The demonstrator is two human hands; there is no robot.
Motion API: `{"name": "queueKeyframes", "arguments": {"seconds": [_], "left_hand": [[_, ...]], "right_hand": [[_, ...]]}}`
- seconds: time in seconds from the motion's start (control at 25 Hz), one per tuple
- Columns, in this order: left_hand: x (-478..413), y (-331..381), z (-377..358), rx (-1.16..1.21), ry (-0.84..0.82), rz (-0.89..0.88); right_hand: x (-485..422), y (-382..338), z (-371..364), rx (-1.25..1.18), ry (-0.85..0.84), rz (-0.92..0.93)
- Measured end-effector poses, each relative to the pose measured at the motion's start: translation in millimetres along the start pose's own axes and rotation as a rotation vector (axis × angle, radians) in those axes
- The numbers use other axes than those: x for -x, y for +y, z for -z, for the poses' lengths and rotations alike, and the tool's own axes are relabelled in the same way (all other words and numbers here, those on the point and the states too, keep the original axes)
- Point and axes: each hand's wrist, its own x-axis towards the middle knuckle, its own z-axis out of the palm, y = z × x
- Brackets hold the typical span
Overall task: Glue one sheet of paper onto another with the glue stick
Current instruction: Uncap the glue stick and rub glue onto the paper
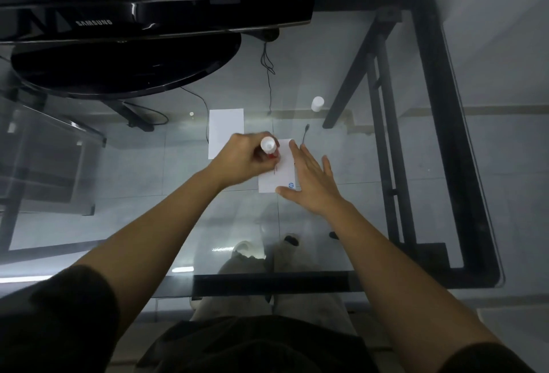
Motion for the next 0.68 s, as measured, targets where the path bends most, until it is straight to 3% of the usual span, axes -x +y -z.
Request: {"name": "queueKeyframes", "arguments": {"seconds": [0.2,0.52,0.68], "left_hand": [[-13,0,2,-0.002,0.093,0.088],[15,14,-13,0.014,-0.043,-0.005],[-24,8,4,-0.036,0.045,0.043]], "right_hand": [[1,-2,1,0.038,-0.007,-0.003],[2,4,0,0.149,-0.027,-0.120],[1,3,0,0.111,-0.034,-0.129]]}}
